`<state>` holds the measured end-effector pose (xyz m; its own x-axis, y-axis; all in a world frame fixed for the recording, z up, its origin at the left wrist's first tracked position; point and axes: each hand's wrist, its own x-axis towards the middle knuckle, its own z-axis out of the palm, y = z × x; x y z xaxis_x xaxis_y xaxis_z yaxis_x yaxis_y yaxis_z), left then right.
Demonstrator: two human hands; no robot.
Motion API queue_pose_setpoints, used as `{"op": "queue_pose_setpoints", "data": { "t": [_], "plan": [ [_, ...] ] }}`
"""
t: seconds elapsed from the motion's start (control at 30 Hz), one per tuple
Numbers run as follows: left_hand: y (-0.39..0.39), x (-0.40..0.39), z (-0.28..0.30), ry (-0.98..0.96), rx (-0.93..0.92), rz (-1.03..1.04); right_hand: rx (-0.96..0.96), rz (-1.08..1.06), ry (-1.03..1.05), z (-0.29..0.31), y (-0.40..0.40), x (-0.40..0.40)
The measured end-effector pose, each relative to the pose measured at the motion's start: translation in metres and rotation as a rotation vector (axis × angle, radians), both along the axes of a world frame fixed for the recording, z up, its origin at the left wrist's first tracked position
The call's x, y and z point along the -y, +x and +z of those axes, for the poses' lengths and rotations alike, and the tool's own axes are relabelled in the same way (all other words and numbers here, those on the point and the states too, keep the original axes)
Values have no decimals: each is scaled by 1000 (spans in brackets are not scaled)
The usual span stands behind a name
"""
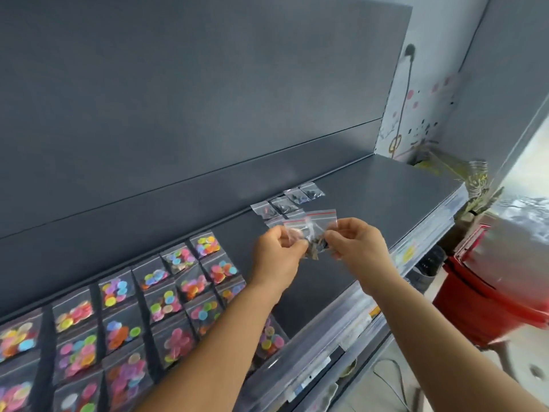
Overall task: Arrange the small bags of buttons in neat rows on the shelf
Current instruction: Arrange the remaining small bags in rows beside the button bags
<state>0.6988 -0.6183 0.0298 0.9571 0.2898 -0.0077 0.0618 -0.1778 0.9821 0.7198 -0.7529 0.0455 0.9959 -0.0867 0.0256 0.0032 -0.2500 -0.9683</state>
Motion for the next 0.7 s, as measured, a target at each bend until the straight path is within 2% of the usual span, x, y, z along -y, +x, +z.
{"op": "queue_pose_setpoints", "data": {
  "t": [0.33,0.57,0.7],
  "plan": [
    [87,4,-22,15,-43,100,5,-25,-62,-18,98,18],
    [146,34,-27,224,-89,275,-3,101,-202,-33,183,43],
    [174,64,-29,310,-145,378,-6,249,-309,-42,222,57]
  ]
}}
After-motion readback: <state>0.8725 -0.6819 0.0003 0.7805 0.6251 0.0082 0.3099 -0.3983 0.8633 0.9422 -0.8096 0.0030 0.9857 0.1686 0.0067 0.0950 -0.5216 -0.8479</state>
